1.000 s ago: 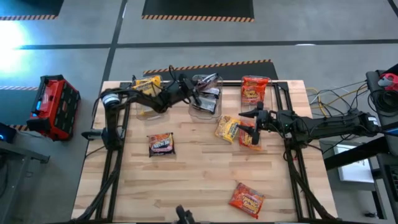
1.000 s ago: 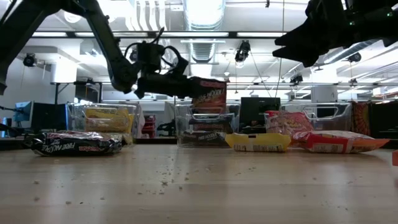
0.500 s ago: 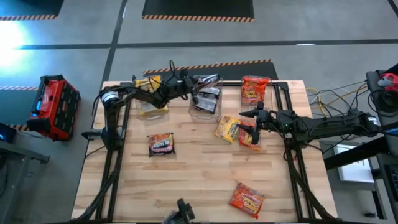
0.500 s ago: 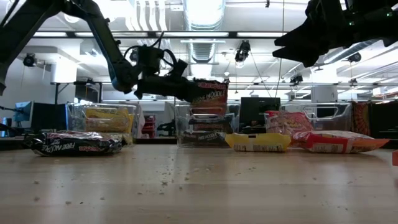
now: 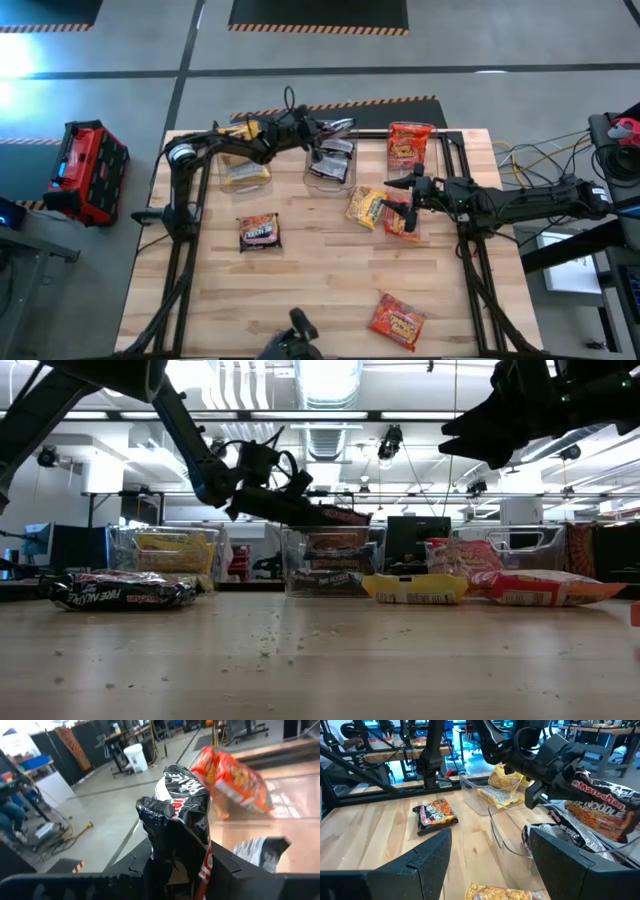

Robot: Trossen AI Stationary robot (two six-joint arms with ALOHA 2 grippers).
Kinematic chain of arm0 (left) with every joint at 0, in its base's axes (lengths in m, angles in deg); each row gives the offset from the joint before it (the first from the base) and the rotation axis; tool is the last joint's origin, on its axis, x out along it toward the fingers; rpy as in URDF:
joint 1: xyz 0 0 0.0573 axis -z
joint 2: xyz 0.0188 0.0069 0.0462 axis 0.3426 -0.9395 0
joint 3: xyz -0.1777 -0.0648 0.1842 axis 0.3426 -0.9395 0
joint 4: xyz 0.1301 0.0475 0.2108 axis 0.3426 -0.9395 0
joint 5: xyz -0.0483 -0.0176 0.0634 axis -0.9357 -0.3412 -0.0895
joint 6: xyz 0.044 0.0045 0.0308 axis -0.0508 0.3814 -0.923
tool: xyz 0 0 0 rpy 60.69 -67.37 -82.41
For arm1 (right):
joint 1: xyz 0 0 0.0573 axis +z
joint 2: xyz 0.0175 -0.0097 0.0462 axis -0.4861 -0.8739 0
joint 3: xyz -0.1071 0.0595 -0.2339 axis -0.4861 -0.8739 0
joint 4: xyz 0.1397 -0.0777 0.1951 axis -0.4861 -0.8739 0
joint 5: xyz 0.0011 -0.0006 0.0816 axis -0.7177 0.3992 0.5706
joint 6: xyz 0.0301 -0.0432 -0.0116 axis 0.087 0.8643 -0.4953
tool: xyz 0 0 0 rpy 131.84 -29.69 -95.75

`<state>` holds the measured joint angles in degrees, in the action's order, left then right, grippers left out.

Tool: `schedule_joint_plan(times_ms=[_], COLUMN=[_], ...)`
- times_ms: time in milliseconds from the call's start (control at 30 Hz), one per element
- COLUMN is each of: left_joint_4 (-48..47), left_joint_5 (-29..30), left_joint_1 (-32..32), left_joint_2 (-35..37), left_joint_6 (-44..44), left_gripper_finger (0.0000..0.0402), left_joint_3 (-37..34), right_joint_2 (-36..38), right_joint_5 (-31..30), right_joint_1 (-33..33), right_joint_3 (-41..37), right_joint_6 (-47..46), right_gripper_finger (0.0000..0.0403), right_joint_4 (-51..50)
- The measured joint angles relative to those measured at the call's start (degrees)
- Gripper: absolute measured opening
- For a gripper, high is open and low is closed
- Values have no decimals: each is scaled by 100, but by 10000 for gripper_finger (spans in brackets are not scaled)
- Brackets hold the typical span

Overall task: Sort Maruchan noodles
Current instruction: Put the black noodle pack into the middle transparent bin

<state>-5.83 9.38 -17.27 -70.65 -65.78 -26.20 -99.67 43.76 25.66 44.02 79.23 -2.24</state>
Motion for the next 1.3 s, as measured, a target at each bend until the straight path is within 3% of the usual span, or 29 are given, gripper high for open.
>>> schedule_joint_plan(times_ms=[633,1067,1133,1233,1300], left_joint_4=[-20,-3,-3,8,1], left_joint_5=[9,234,577,1968,2407], left_joint_1=[-58,-62,-60,-52,-54], left_joint_2=[-14,-16,-16,-16,-6], left_joint_6=[156,299,151,-469,-527], left_gripper_finger=[101,182,190,194,194], left_joint_3=[10,10,10,10,13], right_joint_2=[-2,-2,-2,-2,-2], right_joint_5=[-4,-4,-4,-4,-4], right_joint_1=[0,0,0,0,0], right_joint_3=[-4,-4,-4,-4,-4], right_joint_6=[-23,66,128,155,171], right_gripper_finger=[256,256,256,256,256], right_joint_4=[-84,-88,-90,-88,-91])
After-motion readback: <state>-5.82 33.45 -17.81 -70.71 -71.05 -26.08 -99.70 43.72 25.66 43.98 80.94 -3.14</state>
